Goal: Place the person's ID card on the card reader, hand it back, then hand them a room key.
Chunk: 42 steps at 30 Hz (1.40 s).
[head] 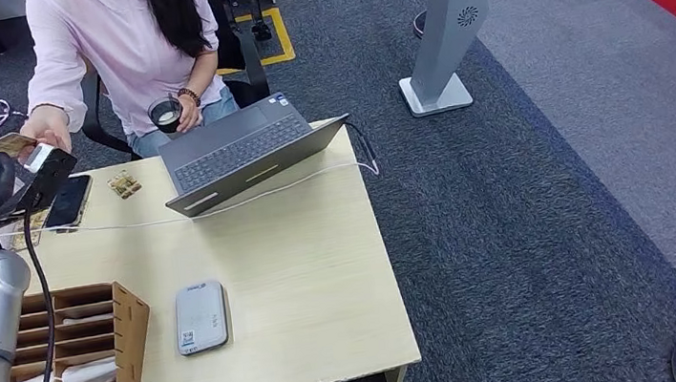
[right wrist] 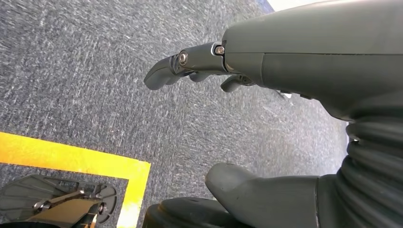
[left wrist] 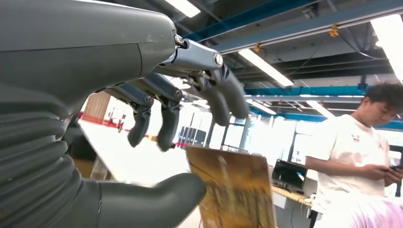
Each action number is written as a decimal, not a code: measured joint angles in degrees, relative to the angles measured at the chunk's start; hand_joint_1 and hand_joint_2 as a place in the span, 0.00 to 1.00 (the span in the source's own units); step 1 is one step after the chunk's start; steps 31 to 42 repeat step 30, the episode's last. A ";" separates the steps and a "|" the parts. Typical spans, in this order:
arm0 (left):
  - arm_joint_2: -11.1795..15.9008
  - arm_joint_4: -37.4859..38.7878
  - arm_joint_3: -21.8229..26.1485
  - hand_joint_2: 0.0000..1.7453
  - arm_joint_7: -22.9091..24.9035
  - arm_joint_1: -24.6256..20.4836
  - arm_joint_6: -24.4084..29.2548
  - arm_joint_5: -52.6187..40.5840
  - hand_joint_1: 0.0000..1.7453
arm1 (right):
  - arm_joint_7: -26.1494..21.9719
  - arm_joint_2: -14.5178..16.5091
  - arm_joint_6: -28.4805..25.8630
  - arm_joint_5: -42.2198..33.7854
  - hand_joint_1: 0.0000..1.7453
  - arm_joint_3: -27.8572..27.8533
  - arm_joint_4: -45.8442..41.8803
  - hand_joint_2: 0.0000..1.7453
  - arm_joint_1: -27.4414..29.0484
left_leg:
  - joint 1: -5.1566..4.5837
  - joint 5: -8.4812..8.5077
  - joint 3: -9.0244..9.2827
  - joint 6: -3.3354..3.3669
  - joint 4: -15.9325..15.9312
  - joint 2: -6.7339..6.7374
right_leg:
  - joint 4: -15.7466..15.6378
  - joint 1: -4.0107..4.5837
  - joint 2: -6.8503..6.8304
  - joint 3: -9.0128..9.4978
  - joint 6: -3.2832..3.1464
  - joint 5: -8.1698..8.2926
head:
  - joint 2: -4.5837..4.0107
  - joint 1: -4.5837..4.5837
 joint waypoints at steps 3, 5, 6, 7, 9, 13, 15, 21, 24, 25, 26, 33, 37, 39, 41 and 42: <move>0.29 -5.05 1.34 1.00 -5.17 5.13 0.28 6.85 0.00 | 0.01 -0.02 -0.10 -1.01 0.00 -0.01 0.00 0.50 0.18 | 0.00 -0.04 0.01 -0.02 -0.01 0.06 | 0.00 0.00 0.06 -0.01 -0.01 -0.02 | 0.00 0.01; 0.49 -11.70 2.83 1.00 -10.88 10.69 -2.31 16.65 0.00 | -0.11 -0.04 -0.23 -2.00 0.00 -0.04 0.00 0.00 0.41 | 0.00 -0.10 0.02 -0.01 -0.02 0.16 | 0.00 0.00 0.15 -0.01 -0.01 -0.07 | 0.00 0.01; 0.61 -15.99 3.89 1.00 -14.18 14.11 -5.12 23.66 0.00 | -0.32 -0.05 -0.30 -2.59 0.00 -0.11 0.01 0.00 0.57 | 0.00 -0.14 0.03 -0.01 -0.04 0.24 | 0.01 0.00 0.23 -0.02 -0.02 -0.09 | 0.00 0.01; 0.76 -20.72 5.27 1.00 -17.24 17.97 -8.61 31.33 0.00 | -0.61 -0.07 -0.36 -3.14 0.00 -0.25 0.01 0.00 0.77 | 0.00 -0.21 0.04 -0.03 -0.06 0.35 | 0.01 0.00 0.34 -0.02 -0.03 -0.11 | 0.00 0.01; 1.14 -30.52 9.15 1.00 -22.90 26.35 -16.93 46.59 0.00 | -1.24 -0.08 -0.46 -4.21 0.00 -0.66 0.02 0.00 1.17 | 0.00 -0.37 0.12 -0.07 -0.10 0.66 | 0.02 0.00 0.64 -0.03 -0.07 -0.19 | 0.00 0.02; 1.54 -44.97 23.38 1.00 -30.26 41.68 -34.23 68.34 0.00 | -1.67 -0.08 -1.03 -6.06 0.00 -1.37 0.02 0.00 2.04 | 0.01 -0.61 0.29 -0.12 -0.15 1.04 | 0.04 0.00 1.02 -0.04 -0.11 -0.43 | 0.00 -0.05; 1.51 -48.22 32.19 1.00 -31.89 46.57 -43.49 75.98 0.00 | -1.82 -0.08 -1.30 -6.85 0.00 -1.79 0.02 0.00 2.31 | 0.01 -0.66 0.26 -0.09 -0.18 0.97 | 0.05 0.00 0.93 -0.02 -0.15 -0.55 | 0.00 -0.06; 2.30 -41.40 61.01 0.25 -30.97 49.70 -63.31 88.21 0.00 | -2.89 0.05 -2.46 -9.16 0.00 -2.74 -0.02 0.00 2.66 | 0.02 -0.68 0.29 -0.07 -0.24 0.67 | 0.05 0.01 0.55 0.03 -0.16 -0.71 | 0.00 -0.06; 3.92 -30.04 70.35 0.00 -30.58 48.87 -64.28 92.47 0.00 | -3.42 0.13 -3.10 -9.99 0.00 -3.25 -0.03 0.00 2.70 | 0.02 -0.67 0.31 -0.08 -0.26 0.58 | 0.05 0.01 0.45 0.07 -0.17 -0.72 | 0.00 -0.11; 4.37 -25.86 72.54 0.00 -30.85 48.68 -64.12 93.03 0.00 | -3.51 0.15 -3.29 -10.26 0.00 -3.44 -0.04 0.00 2.70 | 0.02 -0.67 0.32 -0.08 -0.26 0.53 | 0.05 0.01 0.39 0.09 -0.17 -0.72 | 0.00 -0.13; 4.67 -21.94 74.16 0.00 -31.53 48.58 -63.62 92.90 0.00 | -3.60 0.18 -3.43 -10.52 0.00 -3.58 -0.04 0.00 2.70 | 0.01 -0.67 0.32 -0.08 -0.26 0.47 | 0.05 0.00 0.33 0.12 -0.17 -0.72 | 0.00 -0.13; 4.87 -7.55 77.35 1.00 -33.43 48.26 -57.20 89.65 0.00 | -3.85 0.38 -3.84 -11.38 0.00 -4.07 -0.07 0.00 2.68 | -0.05 -0.67 0.34 -0.07 -0.26 0.24 | 0.04 -0.05 0.10 0.24 -0.14 -0.75 | 0.00 -0.10; 4.87 -7.55 77.35 1.00 -33.43 48.26 -57.20 89.65 0.00 | -3.85 0.38 -3.84 -11.38 0.00 -4.07 -0.07 0.00 2.68 | -0.05 -0.67 0.34 -0.07 -0.26 0.24 | 0.04 -0.05 0.10 0.24 -0.14 -0.75 | 0.00 -0.10; 4.87 -7.55 77.35 1.00 -33.43 48.26 -57.20 89.65 0.00 | -3.85 0.38 -3.84 -11.38 0.00 -4.07 -0.07 0.00 2.68 | -0.05 -0.67 0.34 -0.07 -0.26 0.24 | 0.04 -0.05 0.10 0.24 -0.14 -0.75 | 0.00 -0.10; 4.87 -7.55 77.35 1.00 -33.43 48.26 -57.20 89.65 0.00 | -3.85 0.38 -3.84 -11.38 0.00 -4.07 -0.07 0.00 2.68 | -0.05 -0.67 0.34 -0.07 -0.26 0.24 | 0.04 -0.05 0.10 0.24 -0.14 -0.75 | 0.00 -0.10; 4.87 -7.55 77.35 1.00 -33.43 48.26 -57.20 89.65 0.00 | -3.85 0.38 -3.84 -11.38 0.00 -4.07 -0.07 0.00 2.68 | -0.05 -0.67 0.34 -0.07 -0.26 0.24 | 0.04 -0.05 0.10 0.24 -0.14 -0.75 | 0.00 -0.10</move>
